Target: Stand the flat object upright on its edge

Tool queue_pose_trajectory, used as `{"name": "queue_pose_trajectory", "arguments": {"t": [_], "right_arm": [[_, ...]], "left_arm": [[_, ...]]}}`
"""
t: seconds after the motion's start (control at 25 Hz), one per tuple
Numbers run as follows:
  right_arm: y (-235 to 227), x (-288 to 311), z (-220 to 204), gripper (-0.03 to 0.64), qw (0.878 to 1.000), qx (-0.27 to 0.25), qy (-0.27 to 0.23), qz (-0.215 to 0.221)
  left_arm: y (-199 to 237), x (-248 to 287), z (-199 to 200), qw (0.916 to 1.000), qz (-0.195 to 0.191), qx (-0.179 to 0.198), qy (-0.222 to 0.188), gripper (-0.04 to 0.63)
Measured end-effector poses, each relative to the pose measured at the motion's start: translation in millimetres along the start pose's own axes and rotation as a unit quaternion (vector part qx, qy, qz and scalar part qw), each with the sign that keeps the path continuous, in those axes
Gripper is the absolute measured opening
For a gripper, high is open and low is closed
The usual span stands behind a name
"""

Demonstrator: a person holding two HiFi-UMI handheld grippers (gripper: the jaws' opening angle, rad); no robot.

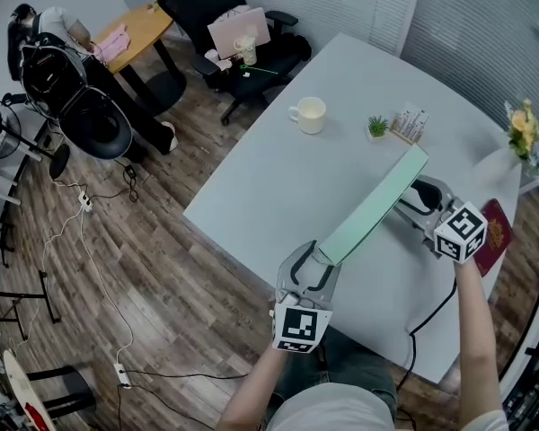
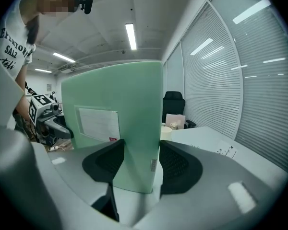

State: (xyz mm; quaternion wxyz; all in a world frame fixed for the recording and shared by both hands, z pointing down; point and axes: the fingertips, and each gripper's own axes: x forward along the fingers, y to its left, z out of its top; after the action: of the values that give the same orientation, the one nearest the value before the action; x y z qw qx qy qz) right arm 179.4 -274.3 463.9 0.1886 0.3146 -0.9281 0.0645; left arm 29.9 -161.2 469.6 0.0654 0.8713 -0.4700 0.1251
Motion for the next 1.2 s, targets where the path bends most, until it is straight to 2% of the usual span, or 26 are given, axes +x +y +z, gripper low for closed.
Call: {"name": "queue_pose_trajectory", "arguments": {"t": [0.2, 0.28, 0.36, 0.64, 0.8, 1.0, 1.2], "right_arm": [[-1.9, 13.1, 1.9, 0.246, 1.000, -0.007, 0.010, 0.014], [1.1, 16.7, 4.8, 0.143, 1.000, -0.002, 0.004, 0.018], [2.5, 18.8, 4.9, 0.125, 1.000, 0.006, -0.001, 0.015], [-0.9, 11.1, -1.1, 0.151, 0.998, 0.050, -0.023, 0.001], [0.2, 9.3, -2.9, 0.194, 0.998, 0.056, -0.018, -0.016], [4.0, 7.2, -6.3, 0.207, 0.997, 0.062, -0.019, -0.035], [6.1, 1.0, -11.1, 0.216, 0.996, 0.072, -0.012, -0.060]], "left_arm": [[-3.6, 0.3, -1.4, 0.9997, 0.009, -0.024, -0.002, 0.202], [-9.3, 0.8, -1.9, 0.9997, 0.005, -0.024, -0.006, 0.199], [-14.2, 1.8, -5.5, 0.9999, 0.006, -0.016, -0.004, 0.196], [-19.1, 1.3, -7.2, 0.9999, 0.008, 0.002, -0.009, 0.196], [-17.8, 0.3, -7.9, 0.9999, 0.008, -0.004, -0.011, 0.199], [-18.4, 0.4, -9.4, 0.9999, 0.005, -0.002, -0.011, 0.201], [-18.1, -2.6, -6.7, 0.9995, 0.007, -0.020, -0.022, 0.220]]}}
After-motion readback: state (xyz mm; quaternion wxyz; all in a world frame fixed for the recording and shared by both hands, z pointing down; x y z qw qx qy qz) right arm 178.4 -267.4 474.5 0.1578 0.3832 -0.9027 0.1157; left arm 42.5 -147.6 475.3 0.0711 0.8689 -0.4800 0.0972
